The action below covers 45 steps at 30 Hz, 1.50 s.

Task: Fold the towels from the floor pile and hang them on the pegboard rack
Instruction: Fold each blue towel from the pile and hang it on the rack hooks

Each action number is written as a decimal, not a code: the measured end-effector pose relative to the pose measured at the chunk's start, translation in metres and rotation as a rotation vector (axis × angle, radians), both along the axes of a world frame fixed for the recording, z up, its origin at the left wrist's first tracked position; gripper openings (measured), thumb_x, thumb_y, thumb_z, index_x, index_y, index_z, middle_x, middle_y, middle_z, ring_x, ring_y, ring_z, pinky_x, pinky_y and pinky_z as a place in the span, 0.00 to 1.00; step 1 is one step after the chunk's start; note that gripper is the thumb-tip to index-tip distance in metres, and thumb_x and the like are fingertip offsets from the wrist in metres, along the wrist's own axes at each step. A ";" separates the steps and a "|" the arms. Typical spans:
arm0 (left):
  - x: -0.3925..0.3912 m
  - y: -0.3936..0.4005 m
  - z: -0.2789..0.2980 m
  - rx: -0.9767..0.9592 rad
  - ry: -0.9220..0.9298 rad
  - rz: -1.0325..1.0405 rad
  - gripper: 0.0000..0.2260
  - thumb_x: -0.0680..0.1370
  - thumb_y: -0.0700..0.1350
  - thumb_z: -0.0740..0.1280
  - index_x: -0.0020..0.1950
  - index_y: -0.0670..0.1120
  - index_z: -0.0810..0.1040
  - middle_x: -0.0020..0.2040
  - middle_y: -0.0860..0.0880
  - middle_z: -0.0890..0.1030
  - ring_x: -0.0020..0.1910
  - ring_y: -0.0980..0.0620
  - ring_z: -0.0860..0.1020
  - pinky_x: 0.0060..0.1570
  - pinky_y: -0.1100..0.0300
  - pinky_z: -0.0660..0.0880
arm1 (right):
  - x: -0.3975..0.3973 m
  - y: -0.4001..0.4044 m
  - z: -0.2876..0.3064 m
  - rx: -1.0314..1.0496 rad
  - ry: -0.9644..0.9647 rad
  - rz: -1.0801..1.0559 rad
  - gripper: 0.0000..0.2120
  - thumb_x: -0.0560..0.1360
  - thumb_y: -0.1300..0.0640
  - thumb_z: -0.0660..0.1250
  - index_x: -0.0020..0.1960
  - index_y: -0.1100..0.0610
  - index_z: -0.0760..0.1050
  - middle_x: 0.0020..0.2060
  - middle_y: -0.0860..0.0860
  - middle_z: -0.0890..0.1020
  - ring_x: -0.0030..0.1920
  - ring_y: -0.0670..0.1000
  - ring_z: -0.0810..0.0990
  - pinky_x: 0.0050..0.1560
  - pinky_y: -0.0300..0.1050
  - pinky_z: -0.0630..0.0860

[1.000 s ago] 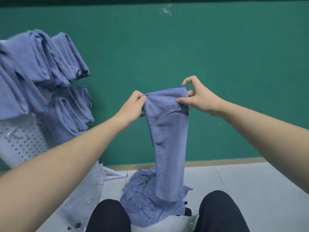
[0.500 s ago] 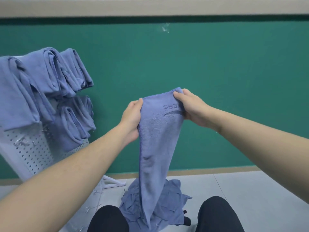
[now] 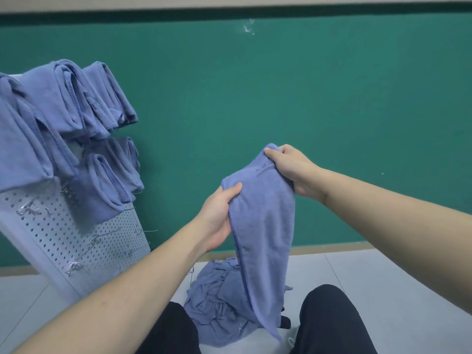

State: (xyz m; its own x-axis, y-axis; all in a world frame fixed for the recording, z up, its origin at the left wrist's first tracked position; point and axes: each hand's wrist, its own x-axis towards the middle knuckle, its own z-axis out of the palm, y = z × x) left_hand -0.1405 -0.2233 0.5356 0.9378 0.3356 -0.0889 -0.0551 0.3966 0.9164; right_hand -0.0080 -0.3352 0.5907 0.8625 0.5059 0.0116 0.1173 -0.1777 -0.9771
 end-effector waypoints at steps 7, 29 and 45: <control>0.004 -0.004 0.003 -0.080 0.067 0.113 0.12 0.86 0.46 0.58 0.62 0.42 0.77 0.49 0.47 0.87 0.45 0.52 0.86 0.40 0.59 0.81 | -0.010 -0.036 -0.031 0.240 0.599 0.264 0.26 0.73 0.35 0.68 0.53 0.59 0.79 0.52 0.59 0.80 0.54 0.58 0.79 0.60 0.50 0.75; -0.019 -0.027 -0.040 0.327 0.021 0.172 0.08 0.83 0.43 0.64 0.60 0.52 0.79 0.55 0.55 0.85 0.56 0.57 0.83 0.57 0.55 0.78 | -0.042 -0.028 -0.053 0.079 0.340 -0.099 0.10 0.83 0.56 0.61 0.56 0.61 0.78 0.50 0.56 0.85 0.44 0.53 0.83 0.41 0.42 0.80; -0.007 -0.002 -0.028 0.044 0.094 0.270 0.12 0.83 0.46 0.63 0.66 0.55 0.73 0.58 0.53 0.84 0.55 0.52 0.84 0.53 0.53 0.81 | -0.048 -0.047 -0.068 -0.085 0.083 0.133 0.13 0.84 0.48 0.57 0.60 0.48 0.78 0.52 0.43 0.85 0.51 0.45 0.83 0.52 0.46 0.80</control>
State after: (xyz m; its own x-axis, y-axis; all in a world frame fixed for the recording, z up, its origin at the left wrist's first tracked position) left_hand -0.1479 -0.2251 0.5081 0.8025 0.5774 -0.1506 -0.0673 0.3385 0.9386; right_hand -0.0558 -0.3825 0.5232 0.7844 0.6114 -0.1043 0.0652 -0.2485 -0.9664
